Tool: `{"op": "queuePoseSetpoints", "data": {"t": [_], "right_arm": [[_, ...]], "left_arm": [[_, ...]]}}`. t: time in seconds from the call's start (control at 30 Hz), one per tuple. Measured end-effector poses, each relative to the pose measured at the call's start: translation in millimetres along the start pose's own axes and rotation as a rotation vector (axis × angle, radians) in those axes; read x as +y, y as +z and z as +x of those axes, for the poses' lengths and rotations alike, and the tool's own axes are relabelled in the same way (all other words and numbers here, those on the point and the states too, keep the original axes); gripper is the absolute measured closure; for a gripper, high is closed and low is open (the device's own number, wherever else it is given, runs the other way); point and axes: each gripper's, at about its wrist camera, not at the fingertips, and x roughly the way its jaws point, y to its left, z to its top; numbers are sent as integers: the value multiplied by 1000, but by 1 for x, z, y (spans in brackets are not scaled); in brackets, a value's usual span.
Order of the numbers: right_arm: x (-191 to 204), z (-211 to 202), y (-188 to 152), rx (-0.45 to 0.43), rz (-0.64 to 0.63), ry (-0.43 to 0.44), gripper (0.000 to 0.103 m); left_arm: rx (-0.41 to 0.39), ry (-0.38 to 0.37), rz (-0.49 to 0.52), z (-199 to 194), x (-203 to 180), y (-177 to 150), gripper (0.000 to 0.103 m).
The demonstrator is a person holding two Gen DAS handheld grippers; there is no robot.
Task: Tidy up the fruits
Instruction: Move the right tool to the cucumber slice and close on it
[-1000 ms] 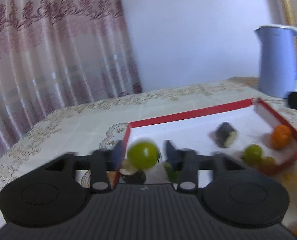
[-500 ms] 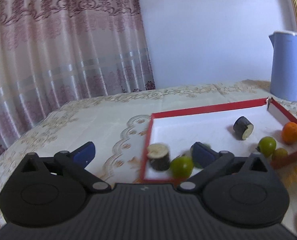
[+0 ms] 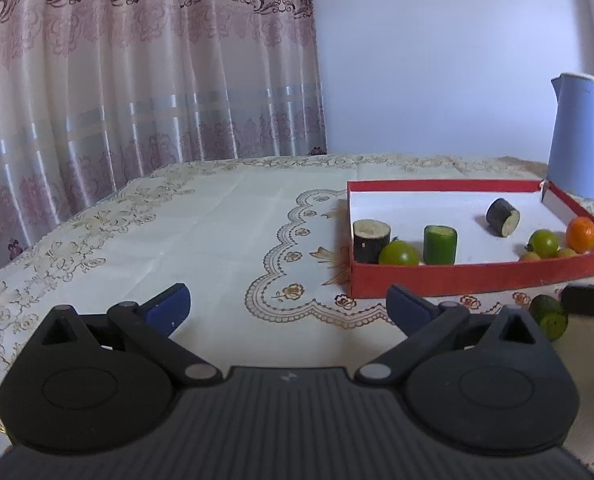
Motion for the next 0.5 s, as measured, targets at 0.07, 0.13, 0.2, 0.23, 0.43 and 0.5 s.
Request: {"op": "queuePoseSetpoints", "data": {"t": [0.07,0.13,0.2,0.23,0.43,0.5], "right_arm": [[2,7,0,22,0,-7,37],[4,16,-2,54,2,-11,49],[3,25,-3,78,11,-11,54],[3,28,-4,90,9,-15,54],[5,37,-3,118,9,12,62],[7,38,-3,126,3,22,65]], "left_arm": [[-1,-11,-7,0,1,-1,0],[0,-19,-8,0,1,-2,0],[-2,-33,-11,0,1,-2,0],[-3,-36,-13,1,2,-2,0],[2,-58,-24,2,3,-2,0],[4,-63,-23,2,3,-3,0]]}}
